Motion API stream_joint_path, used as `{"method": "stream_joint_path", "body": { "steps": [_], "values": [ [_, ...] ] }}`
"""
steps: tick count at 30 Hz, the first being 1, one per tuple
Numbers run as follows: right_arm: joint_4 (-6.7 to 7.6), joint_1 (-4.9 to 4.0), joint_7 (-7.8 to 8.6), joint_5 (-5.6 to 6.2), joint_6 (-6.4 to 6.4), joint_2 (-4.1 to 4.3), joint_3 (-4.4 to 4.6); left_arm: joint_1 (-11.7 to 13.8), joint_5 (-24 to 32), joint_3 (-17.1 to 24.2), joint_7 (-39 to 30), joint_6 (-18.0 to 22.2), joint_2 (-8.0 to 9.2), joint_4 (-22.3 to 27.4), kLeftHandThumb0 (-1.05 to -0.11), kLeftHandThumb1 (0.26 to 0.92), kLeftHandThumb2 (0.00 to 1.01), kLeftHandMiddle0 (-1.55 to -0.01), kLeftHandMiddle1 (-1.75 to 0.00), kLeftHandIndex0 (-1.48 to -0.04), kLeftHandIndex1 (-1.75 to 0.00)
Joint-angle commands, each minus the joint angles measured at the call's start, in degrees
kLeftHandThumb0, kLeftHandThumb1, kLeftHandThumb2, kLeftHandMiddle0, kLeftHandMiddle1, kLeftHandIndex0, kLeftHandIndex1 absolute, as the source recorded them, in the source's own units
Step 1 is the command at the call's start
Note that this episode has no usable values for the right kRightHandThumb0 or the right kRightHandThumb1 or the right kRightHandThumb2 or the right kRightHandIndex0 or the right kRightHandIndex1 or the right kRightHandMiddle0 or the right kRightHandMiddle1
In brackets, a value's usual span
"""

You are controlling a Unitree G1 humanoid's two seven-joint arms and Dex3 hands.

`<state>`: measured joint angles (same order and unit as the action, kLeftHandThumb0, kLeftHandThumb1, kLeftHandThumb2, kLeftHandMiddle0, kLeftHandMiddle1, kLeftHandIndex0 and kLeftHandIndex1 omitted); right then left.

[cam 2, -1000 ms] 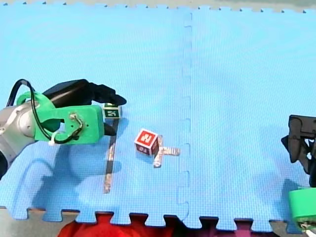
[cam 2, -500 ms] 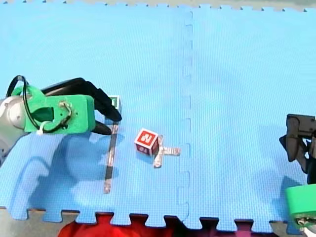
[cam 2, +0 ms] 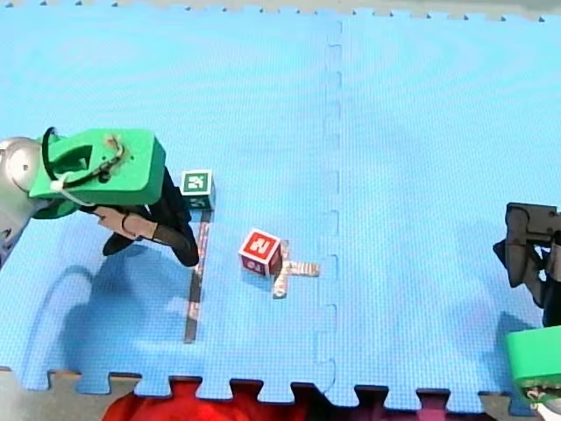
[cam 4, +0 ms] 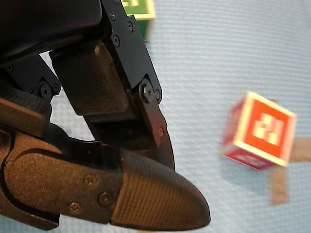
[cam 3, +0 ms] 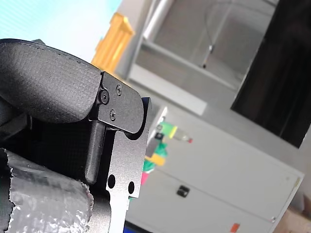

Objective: Stack cube left

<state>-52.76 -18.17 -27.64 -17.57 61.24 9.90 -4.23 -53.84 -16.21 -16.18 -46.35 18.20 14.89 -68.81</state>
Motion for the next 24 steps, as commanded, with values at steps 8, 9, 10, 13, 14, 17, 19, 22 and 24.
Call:
{"method": "stream_joint_path", "body": {
  "steps": [8,9,10,13,14,17,19,22,24],
  "values": [
    [-2.67,-1.61,-0.63,-0.26,-0.27,0.28,0.11,8.05,13.24,16.56,27.89,19.15,-5.51,1.26,-0.959,0.79,0.0,-0.86,-1.75,-0.35,0.0],
    [-2.84,-1.75,-0.7,-0.35,-0.34,0.22,0.18,7.87,12.55,16.04,28.68,19.29,-5.31,1.09,-1.005,0.799,0.01,-0.86,-1.75,-0.33,0.0],
    [-3.01,-1.85,-0.66,-0.35,-0.36,0.18,0.22,7.6,12.1,15.59,28.57,19.23,-4.93,0.87,-1.026,0.802,0.01,-0.86,-1.75,-0.33,0.0],
    [-3.47,-2.14,-0.27,-0.07,-0.11,0.11,0.33,7.0,10.89,14.48,27.67,19.34,-3.72,0.45,-1.046,0.806,0.01,-0.87,-1.75,-0.32,0.0],
    [-3.59,-2.24,-0.25,-0.06,-0.04,0.1,0.37,6.78,10.56,14.24,27.72,19.33,-3.5,0.35,-1.047,0.807,0.01,-0.87,-1.75,-0.32,0.0],
    [-4.05,-2.49,-0.38,-0.14,0.13,0.08,0.48,6.04,10.08,14.01,27.77,19.11,-3.15,-0.19,-1.048,0.807,0.01,-0.87,-1.75,-0.31,0.0],
    [-4.54,-2.68,-0.59,-0.25,0.27,0.06,0.59,5.69,10.13,14.21,27.53,19.34,-3.09,-0.56,-1.048,0.805,0.01,-0.88,-1.75,-0.31,0.0],
    [-5.44,-3.09,-1.17,-0.51,0.47,-0.01,0.81,5.29,10.26,14.59,27.17,20.22,-2.88,-0.78,-1.048,0.799,0.0,-0.88,-1.75,-0.31,0.0],
    [-5.91,-3.25,-1.46,-0.57,0.66,-0.02,0.94,5.09,9.89,14.61,27.56,21.2,-2.55,-0.62,-1.048,0.797,0.0,-0.88,-1.75,-0.31,0.0]
  ]
}}
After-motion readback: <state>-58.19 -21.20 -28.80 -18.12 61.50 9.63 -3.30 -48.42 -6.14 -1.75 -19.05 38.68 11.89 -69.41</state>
